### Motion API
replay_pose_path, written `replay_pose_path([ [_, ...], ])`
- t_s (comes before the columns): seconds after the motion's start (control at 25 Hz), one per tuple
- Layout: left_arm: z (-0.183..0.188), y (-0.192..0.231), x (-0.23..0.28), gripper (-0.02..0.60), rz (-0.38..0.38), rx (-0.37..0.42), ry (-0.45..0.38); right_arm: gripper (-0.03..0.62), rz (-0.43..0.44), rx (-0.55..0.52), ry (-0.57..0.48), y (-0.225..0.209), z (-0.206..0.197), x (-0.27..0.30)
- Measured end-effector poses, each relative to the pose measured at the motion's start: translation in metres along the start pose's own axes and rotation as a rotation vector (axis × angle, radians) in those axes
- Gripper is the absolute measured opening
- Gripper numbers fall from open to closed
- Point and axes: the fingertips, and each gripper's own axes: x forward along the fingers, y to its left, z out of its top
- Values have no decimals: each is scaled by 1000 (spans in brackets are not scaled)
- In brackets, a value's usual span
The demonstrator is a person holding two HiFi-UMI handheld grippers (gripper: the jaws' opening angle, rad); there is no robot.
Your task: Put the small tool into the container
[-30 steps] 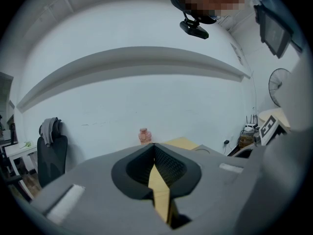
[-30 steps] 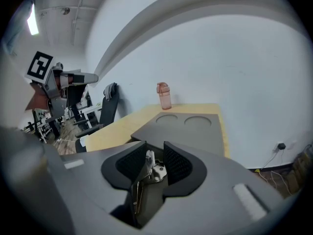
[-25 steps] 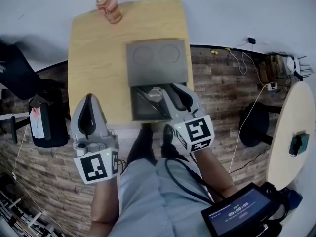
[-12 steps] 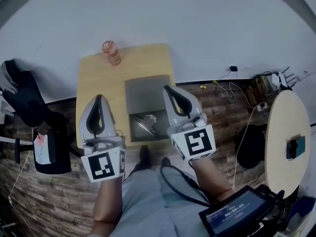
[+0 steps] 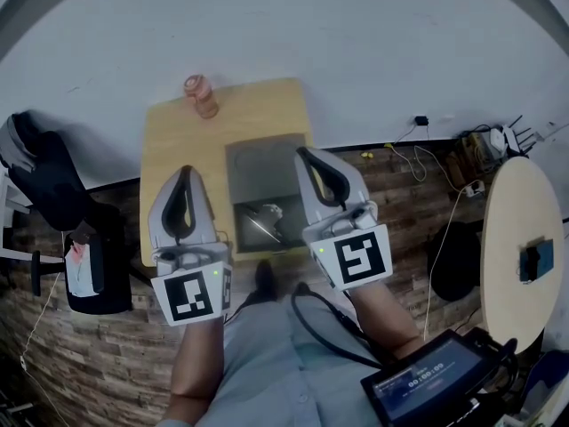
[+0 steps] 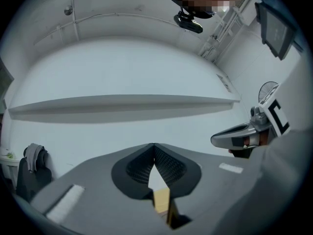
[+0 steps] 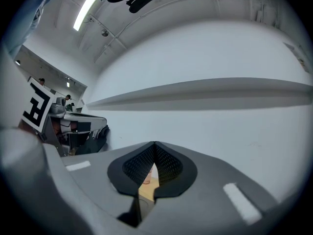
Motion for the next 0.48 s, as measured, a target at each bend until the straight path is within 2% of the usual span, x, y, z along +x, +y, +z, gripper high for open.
replay_pose_path([
  [0.48, 0, -5, -1, 9, -11, 7, -8, 0, -9, 15, -15, -1, 1, -4],
])
